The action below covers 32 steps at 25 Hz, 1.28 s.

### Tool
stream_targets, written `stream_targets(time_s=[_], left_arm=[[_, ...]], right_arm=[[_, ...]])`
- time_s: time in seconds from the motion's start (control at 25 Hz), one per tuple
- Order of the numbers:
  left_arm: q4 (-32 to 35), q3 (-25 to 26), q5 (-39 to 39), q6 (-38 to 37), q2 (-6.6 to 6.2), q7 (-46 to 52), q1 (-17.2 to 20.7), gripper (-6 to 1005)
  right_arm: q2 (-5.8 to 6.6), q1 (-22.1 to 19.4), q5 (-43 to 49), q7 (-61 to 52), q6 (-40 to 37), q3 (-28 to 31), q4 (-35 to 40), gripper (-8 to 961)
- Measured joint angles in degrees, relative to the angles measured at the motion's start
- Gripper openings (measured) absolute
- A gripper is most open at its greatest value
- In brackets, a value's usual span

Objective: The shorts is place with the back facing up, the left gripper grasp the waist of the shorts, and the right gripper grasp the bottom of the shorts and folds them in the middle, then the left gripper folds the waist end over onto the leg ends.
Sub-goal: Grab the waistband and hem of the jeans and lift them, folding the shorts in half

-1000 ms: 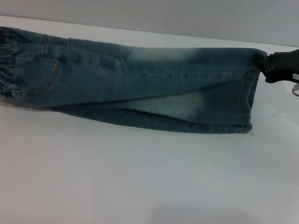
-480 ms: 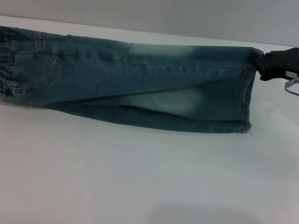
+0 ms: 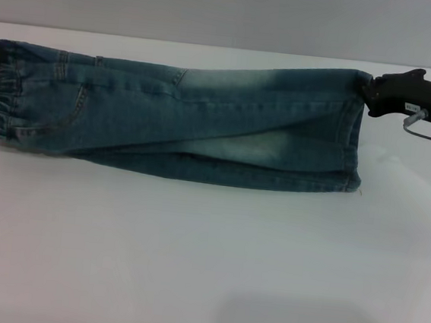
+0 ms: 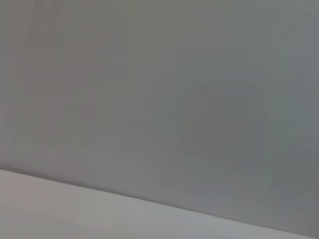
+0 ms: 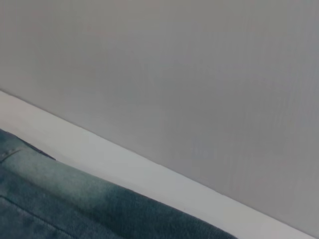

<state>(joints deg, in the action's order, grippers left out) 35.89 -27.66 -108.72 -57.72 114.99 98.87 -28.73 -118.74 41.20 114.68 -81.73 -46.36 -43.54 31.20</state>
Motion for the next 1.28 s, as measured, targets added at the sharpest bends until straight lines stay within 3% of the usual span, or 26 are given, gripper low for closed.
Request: stream_targets(time_s=[0.64, 0.8, 1.04, 1.28], left_arm=[[-0.1, -2.2, 0.0, 2.3, 0.5, -1.9, -0.4, 230], [0.3, -2.1, 0.3, 4.2, 1.29, -3.1, -0.4, 232], [0.6, -2.0, 0.4, 5.9, 2.18, -3.6, -0.6, 236], [0.6, -1.8, 0.6, 6.3, 2.25, -3.6, -0.6, 466]], right_arm=[[0.0, 0.0, 0.4, -0.7, 0.1, -2.3, -0.4, 7], [-0.05, 0.1, 0.0, -1.5, 2.6, -2.4, -0.6, 8], [-0.16, 0.1, 0.0, -1.4, 5.0, -2.8, -0.8, 206], [-0.18, -0.2, -0.1, -1.1, 5.1, -4.1, -0.7, 416]])
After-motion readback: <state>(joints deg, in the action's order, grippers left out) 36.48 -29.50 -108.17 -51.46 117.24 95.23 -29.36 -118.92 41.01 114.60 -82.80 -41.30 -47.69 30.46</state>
